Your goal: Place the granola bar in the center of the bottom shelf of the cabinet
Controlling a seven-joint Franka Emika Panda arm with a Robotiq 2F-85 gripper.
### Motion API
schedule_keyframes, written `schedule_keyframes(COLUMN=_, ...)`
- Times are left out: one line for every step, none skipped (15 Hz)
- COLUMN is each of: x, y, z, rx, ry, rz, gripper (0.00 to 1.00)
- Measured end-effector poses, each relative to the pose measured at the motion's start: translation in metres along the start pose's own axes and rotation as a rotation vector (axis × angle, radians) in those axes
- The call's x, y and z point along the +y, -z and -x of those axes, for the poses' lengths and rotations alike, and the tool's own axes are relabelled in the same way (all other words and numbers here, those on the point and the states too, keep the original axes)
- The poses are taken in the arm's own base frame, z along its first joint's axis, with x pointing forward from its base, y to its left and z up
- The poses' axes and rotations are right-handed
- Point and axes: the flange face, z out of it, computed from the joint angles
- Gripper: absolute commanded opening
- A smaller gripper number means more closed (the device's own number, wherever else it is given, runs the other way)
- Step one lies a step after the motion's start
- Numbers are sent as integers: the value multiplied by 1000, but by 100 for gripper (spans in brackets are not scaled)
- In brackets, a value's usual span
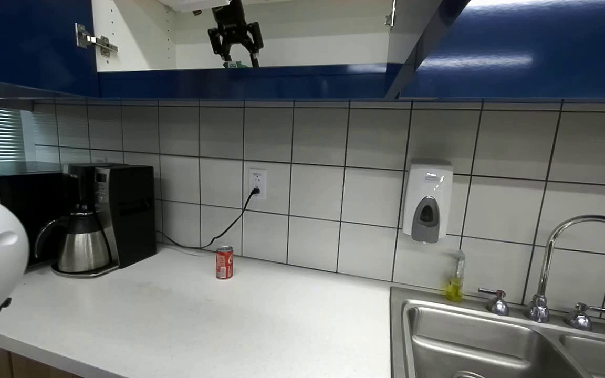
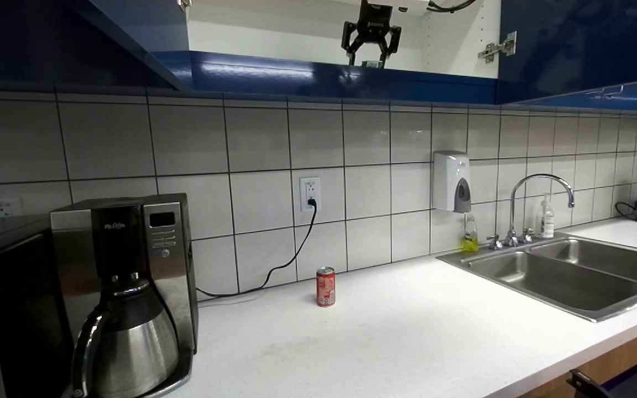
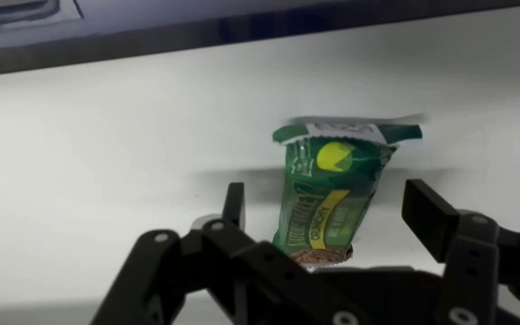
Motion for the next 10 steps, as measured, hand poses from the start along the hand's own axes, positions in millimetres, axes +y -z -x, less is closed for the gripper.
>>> schedule_keyframes(x=1, y=-2, z=0, rx=-1, ry=-2, rz=4, gripper=100)
schedule_keyframes(x=1, y=-2, z=-1, rx=-2, ry=-5, rz=6, gripper=100)
schedule_keyframes(x=3, y=-2, z=-1, rx=-2, ry=-7, rz=7, gripper=100)
schedule_keyframes(x=4, y=-2, z=-1, rx=-1, ry=-9, rz=8, gripper=100)
schedule_keyframes(x=5, y=-1, z=-1, rx=1, ry=-11, rz=9, gripper=100)
schedule_keyframes(x=6, y=-1, z=-2, rx=2, ry=-13, rz=10, gripper=100)
schedule_keyframes(x=8, y=0, z=-2, rx=3, ry=-16, rz=11, gripper=100)
schedule_keyframes(x=10, y=0, z=-2, rx=3, ry=-19, rz=13, gripper=100)
schedule_keyframes(x=12, y=0, z=-2, rx=4, ry=-22, rz=15, gripper=100)
schedule_keyframes(x=14, y=1, z=-3, rx=6, ry=-25, rz=16, gripper=100)
